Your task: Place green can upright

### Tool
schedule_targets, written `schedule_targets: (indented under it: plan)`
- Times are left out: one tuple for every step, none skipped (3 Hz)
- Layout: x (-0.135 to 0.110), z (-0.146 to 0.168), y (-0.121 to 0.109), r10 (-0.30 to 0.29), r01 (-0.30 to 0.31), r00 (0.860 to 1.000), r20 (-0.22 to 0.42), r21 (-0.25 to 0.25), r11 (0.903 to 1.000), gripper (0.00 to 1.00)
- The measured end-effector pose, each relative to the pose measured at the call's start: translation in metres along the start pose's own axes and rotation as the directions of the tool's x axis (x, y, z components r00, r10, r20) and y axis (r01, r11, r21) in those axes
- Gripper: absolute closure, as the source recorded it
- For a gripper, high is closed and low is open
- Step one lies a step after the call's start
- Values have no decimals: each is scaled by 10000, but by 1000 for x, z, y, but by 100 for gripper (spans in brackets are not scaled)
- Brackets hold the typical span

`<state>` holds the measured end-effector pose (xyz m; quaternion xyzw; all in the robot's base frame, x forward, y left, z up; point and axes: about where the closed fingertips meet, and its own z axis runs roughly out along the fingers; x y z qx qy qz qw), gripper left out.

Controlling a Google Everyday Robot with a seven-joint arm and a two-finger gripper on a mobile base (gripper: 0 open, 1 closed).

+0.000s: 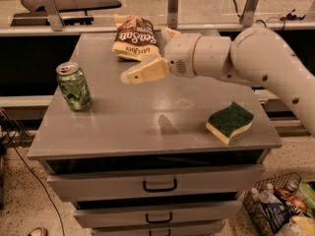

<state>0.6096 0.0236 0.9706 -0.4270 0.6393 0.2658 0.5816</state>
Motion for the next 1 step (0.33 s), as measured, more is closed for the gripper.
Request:
schedule_targets:
  plan:
    - [-7,-10,2,-102,95,9998,-153,-436,9990,0]
